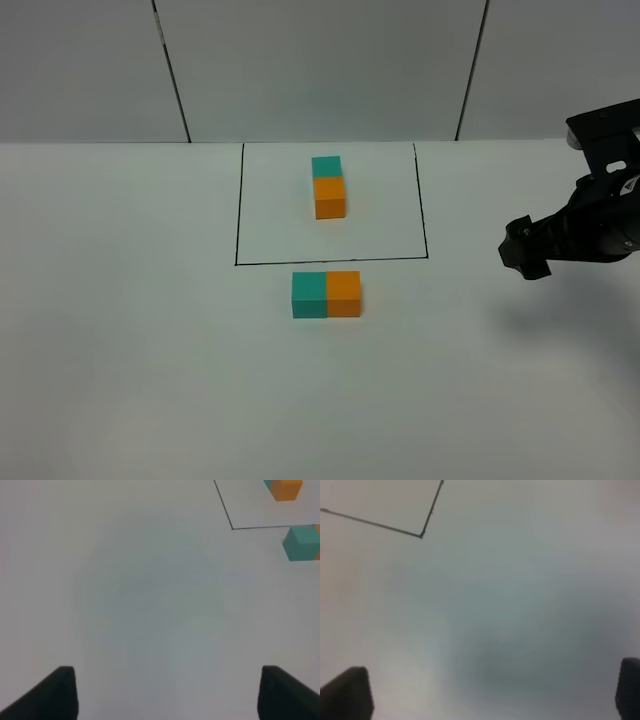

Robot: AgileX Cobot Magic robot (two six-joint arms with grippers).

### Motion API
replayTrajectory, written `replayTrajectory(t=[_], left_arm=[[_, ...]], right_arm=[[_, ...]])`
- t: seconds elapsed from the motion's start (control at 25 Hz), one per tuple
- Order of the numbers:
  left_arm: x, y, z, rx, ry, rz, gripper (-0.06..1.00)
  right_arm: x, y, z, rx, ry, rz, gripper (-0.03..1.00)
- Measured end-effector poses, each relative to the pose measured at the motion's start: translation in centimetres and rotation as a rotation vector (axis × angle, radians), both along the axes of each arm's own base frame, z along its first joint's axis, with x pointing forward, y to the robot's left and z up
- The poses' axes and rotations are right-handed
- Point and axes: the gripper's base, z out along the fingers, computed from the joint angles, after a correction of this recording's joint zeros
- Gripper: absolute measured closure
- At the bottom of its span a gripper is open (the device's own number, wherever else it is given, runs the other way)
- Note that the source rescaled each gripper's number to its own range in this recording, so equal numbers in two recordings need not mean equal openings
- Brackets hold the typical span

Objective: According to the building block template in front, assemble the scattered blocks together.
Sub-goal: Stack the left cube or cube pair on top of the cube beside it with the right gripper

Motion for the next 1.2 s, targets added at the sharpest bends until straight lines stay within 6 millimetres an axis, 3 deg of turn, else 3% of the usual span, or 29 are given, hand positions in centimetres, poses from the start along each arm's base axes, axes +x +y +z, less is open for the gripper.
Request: replayTrajectory(t=[0.2, 0.28, 0.44, 0.6, 0.84, 1.0, 1.2], left_arm=[[0.0, 0.0, 0.0, 0.000, 0.000, 0.000, 0.29], [0.0, 0.0, 0.0, 0.000, 0.000, 0.000, 0.29], [0.0, 0.0, 0.0, 0.000, 0.000, 0.000, 0.29], [0.0, 0.0, 0.0, 0.000, 0.000, 0.000, 0.29], [0.0, 0.0, 0.0, 0.000, 0.000, 0.000, 0.29], [0.0, 0.0, 0.0, 0.000, 0.000, 0.000, 0.29], [0.0, 0.0, 0.0, 0.000, 0.000, 0.000, 0.29]], right_arm=[[1.9, 2.1, 2.1, -0.106, 0.001, 0.197, -0.03], [3.1, 4.0, 3.0, -0.167, 0.000, 0.308, -0.03], [5.6, 8.7, 2.8, -0.253, 0.031, 0.512, -0.03], [7.3, 14.1, 0.8, -0.318, 0.067, 0.715, -0.03], [7.2, 21.0, -2.9, -0.400, 0.122, 0.980, 0.02], [7.0, 23.2, -5.5, -0.420, 0.174, 1.051, 0.10], [7.4, 23.6, -8.1, -0.440, 0.214, 1.067, 0.23]])
